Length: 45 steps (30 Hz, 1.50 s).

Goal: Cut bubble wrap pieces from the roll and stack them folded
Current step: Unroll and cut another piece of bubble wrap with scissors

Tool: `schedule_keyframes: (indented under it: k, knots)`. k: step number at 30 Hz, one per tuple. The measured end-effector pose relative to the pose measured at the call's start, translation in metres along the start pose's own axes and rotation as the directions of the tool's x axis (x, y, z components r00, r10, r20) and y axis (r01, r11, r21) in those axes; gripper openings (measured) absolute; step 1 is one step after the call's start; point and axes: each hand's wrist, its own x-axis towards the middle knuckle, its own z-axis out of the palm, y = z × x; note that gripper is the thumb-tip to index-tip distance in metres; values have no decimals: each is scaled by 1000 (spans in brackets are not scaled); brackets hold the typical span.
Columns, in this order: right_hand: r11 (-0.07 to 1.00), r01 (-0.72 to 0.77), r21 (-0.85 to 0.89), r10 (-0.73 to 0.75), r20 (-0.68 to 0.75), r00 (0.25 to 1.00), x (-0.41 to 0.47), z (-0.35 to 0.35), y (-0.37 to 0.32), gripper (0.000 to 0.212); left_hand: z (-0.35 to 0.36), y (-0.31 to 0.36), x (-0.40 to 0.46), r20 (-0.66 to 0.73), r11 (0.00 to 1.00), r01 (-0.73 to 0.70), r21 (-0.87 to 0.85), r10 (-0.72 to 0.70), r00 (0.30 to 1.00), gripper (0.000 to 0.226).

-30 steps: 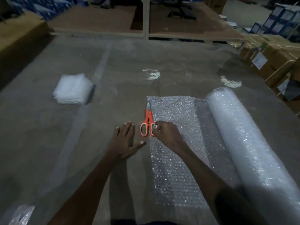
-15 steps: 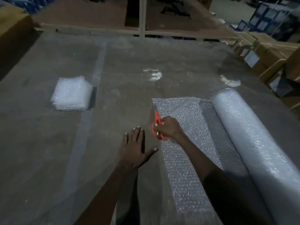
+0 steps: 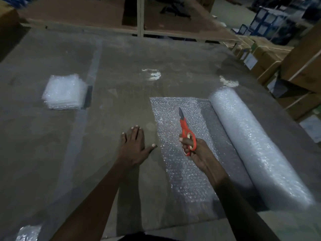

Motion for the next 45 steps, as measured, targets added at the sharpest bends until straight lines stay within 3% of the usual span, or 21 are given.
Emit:
schedule_keyframes:
  k: [6, 15, 19, 32, 45]
  knots:
    - [999, 3, -37, -4, -38, 999, -38, -48, 16, 12, 10, 46, -38, -46, 994, -99, -37, 97, 994, 89]
    - [991, -15, -133, 6, -72, 997, -119, -118, 46, 22, 45, 130, -91, 72, 982, -190, -12, 190, 979, 89]
    - [973, -48, -227, 22, -115, 993, -152, -152, 68, 41, 49, 147, -104, 94, 968, -245, 49, 240, 966, 88]
    - [986, -54, -155, 54, -4, 999, -239, -198, 113, 39, 53, 163, -110, 129, 977, -210, 34, 204, 970, 79]
    - [978, -54, -204, 60, 22, 998, -243, -194, 121, 48, 50, 169, -94, 76, 986, -152, 65, 147, 986, 65]
